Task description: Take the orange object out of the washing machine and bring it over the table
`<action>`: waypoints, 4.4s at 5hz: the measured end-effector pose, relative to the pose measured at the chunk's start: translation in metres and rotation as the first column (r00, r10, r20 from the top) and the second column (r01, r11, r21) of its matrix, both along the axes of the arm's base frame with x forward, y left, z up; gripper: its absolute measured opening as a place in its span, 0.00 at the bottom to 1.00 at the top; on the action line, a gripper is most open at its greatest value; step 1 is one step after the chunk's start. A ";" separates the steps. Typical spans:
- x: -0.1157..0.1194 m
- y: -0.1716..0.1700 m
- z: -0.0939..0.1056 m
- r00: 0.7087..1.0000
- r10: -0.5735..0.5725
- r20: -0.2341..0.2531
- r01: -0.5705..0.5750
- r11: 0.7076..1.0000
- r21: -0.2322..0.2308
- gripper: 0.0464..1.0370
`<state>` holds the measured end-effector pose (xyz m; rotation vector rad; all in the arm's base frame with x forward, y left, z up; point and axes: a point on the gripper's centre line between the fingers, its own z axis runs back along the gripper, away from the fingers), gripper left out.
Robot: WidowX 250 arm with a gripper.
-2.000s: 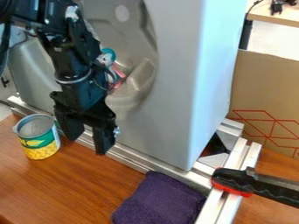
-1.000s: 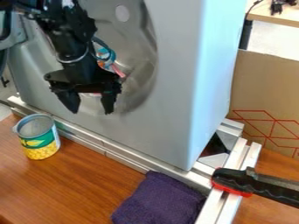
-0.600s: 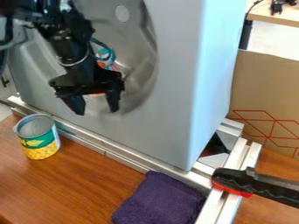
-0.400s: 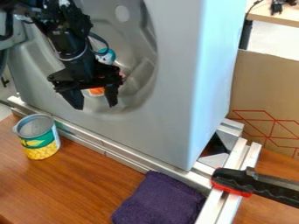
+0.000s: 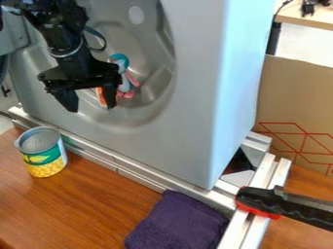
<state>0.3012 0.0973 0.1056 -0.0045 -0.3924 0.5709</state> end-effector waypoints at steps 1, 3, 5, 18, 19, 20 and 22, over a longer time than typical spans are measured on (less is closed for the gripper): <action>0.004 0.003 0.001 1.000 -0.010 -0.016 0.010 1.000 0.001 0.96; 0.011 0.001 -0.009 0.999 -0.040 -0.025 0.040 0.999 -0.024 0.96; 0.018 0.001 -0.018 0.998 -0.058 -0.039 0.056 0.998 -0.038 0.96; -0.112 -0.029 -0.121 0.699 -0.414 -0.583 0.301 0.910 -0.284 0.57; -0.114 -0.025 -0.126 0.696 -0.436 -0.570 0.352 0.899 -0.259 0.57; -0.134 -0.037 -0.129 0.672 -0.506 -0.541 0.414 0.862 -0.292 0.57; -0.143 -0.042 -0.137 0.638 -0.539 -0.551 0.412 0.842 -0.347 0.64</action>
